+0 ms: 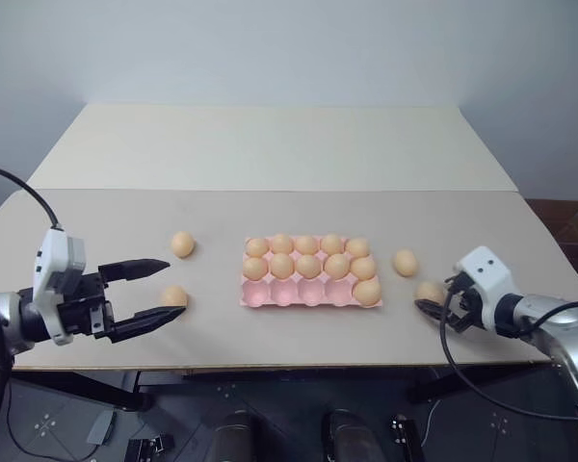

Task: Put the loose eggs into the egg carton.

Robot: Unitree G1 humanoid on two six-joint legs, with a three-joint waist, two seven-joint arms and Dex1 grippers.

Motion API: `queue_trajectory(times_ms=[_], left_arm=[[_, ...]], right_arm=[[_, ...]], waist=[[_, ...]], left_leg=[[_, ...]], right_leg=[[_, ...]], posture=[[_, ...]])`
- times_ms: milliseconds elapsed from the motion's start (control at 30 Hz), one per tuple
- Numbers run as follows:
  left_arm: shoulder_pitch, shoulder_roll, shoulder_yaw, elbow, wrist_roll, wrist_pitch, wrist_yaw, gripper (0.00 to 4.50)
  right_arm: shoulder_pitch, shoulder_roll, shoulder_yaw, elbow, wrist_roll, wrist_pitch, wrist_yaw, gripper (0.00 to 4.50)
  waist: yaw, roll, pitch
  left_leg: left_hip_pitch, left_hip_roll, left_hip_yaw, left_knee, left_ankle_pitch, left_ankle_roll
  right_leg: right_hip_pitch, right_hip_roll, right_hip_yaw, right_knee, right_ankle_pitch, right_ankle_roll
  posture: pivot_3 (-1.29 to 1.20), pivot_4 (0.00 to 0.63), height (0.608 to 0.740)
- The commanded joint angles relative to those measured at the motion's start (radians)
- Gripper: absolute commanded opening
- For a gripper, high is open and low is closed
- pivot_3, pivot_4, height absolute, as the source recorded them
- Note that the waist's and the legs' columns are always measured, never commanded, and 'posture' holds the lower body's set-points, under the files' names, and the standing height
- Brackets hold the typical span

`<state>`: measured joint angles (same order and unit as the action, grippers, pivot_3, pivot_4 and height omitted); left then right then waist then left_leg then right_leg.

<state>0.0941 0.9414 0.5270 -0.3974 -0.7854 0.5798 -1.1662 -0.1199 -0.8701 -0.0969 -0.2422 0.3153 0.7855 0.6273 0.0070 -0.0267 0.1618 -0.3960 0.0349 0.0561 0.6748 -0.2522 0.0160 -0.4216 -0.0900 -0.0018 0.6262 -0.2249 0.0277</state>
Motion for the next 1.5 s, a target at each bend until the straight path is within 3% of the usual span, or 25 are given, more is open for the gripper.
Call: queue_trajectory(times_ms=[33,200,267,400,500,667,867,1133,1333,1500], left_arm=[[0.002,0.000,0.013,-0.024,-0.001,-0.017,0.006,4.50],[0.006,-0.002,0.013,-0.024,0.005,-0.023,0.011,4.50],[0.009,-0.002,0.013,-0.027,0.007,-0.027,0.012,4.50],[0.008,-0.001,0.014,-0.029,0.010,-0.032,0.013,4.50],[0.002,-0.001,0.005,-0.028,0.019,-0.036,0.018,4.50],[-0.008,-0.005,-0.009,-0.039,0.026,-0.036,0.033,4.50],[0.005,-0.007,0.006,-0.048,0.026,-0.034,0.032,4.50],[0.003,-0.008,0.011,-0.049,0.027,-0.036,0.042,4.50],[0.040,-0.005,0.061,-0.046,0.024,-0.035,0.031,4.50],[0.048,-0.017,0.113,0.008,0.024,-0.042,0.036,4.50]], right_arm=[[-0.032,0.007,-0.010,0.000,-0.015,0.017,-0.017,3.52],[-0.044,0.017,-0.051,-0.067,0.010,0.049,-0.021,1.95],[-0.044,0.011,-0.064,-0.131,0.022,0.050,-0.019,1.69],[-0.116,0.040,-0.074,-0.303,0.112,0.093,-0.012,1.69],[-0.170,0.102,0.023,-0.362,0.128,0.090,-0.029,1.69],[-0.229,0.216,0.196,-0.313,0.052,0.078,-0.087,1.69],[-0.233,0.233,0.277,-0.294,0.020,0.084,-0.081,1.69],[-0.229,0.183,0.192,-0.354,0.049,0.093,-0.040,4.40],[-0.174,0.057,-0.029,-0.382,0.129,0.056,0.073,4.46],[0.031,-0.048,-0.252,-0.297,0.129,-0.212,0.320,4.46]], waist=[[0.001,0.000,0.000],[0.000,0.000,0.000],[0.000,0.000,0.000],[-0.007,0.000,0.000],[-0.010,-0.001,0.000],[-0.012,-0.002,-0.001],[-0.010,-0.002,-0.001],[-0.010,-0.002,-0.001],[-0.008,-0.002,-0.001],[0.001,-0.002,-0.001]], left_leg=[[0.000,0.000,0.000,0.000,0.000,0.000],[0.000,0.000,0.000,0.000,0.000,0.000],[0.000,0.000,0.000,0.000,0.000,0.000],[0.000,0.001,0.000,0.000,0.000,0.000],[0.001,0.002,-0.001,0.000,0.000,0.000],[0.002,0.003,0.000,0.000,0.000,0.000],[0.000,0.001,0.001,0.001,0.000,0.000],[0.001,0.002,0.001,0.001,0.000,0.000],[0.001,0.001,0.001,0.001,0.000,0.000],[0.001,0.001,0.001,0.000,0.000,0.000]], right_leg=[[0.000,0.000,0.000,0.000,0.000,0.000],[0.000,0.000,0.000,0.000,0.000,0.000],[0.000,0.000,0.000,0.000,0.000,0.000],[0.000,0.001,0.000,0.000,0.000,0.001],[0.000,0.002,0.001,0.001,-0.001,0.003],[0.000,0.004,0.001,0.001,0.001,-0.001],[0.000,0.001,0.001,0.000,0.002,-0.001],[-0.001,0.002,0.001,0.002,0.002,-0.001],[0.000,0.001,0.001,0.000,0.001,0.000],[0.000,0.001,0.001,0.000,0.001,0.000]], posture=[[0.00,0.150,0.740],[0.00,0.150,0.740],[0.00,0.150,0.740],[0.00,0.150,0.740],[0.00,0.150,0.740],[0.00,0.150,0.740],[0.00,0.150,0.740],[0.00,0.150,0.740],[0.00,0.150,0.740],[0.00,0.150,0.740]])
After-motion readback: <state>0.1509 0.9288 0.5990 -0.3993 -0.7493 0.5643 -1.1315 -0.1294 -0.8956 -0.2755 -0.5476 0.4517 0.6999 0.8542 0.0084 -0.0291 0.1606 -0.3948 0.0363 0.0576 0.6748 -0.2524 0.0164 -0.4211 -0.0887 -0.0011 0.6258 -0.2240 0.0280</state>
